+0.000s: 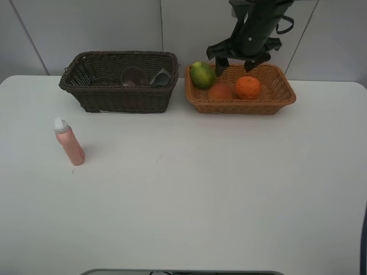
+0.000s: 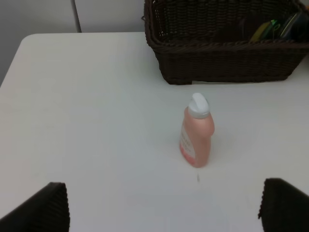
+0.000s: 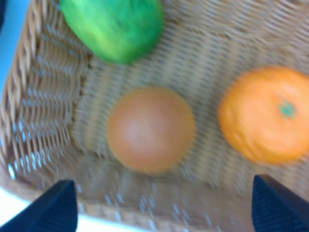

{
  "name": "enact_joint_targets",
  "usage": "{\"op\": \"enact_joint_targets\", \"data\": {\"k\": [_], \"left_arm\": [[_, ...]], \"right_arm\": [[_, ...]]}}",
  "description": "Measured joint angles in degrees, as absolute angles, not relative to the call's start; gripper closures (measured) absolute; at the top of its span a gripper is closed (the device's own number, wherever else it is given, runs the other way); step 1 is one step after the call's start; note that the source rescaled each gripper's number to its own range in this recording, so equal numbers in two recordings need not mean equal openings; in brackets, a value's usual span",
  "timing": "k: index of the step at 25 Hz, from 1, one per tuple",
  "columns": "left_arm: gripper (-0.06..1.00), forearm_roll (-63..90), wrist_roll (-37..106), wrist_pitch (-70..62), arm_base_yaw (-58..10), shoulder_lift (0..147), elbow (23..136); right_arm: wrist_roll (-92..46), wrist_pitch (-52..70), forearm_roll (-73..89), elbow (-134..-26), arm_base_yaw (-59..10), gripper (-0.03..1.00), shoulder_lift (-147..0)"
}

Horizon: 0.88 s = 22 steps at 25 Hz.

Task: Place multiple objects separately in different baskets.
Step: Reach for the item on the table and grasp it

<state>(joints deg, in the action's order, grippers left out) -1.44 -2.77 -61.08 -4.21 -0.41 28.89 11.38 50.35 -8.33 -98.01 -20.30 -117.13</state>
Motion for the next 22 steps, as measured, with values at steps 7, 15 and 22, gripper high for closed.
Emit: {"op": "enact_joint_targets", "data": {"k": [7, 15, 22], "left_arm": [[-0.06, -1.44, -2.77, -61.08, -4.21, -0.41, 28.89], [-0.06, -1.44, -2.77, -61.08, -4.21, -0.41, 28.89], [-0.06, -1.44, -2.77, -61.08, -4.21, -0.41, 28.89]], "right_arm": [[11.38, 54.90, -8.72, -85.87, -13.79, 0.06, -104.09], [11.38, 55.92, -8.54, -65.19, -1.03, 0.06, -80.54], [11.38, 57.15, -10.50, -56.05, 4.29, 0.06, -58.35]]}}
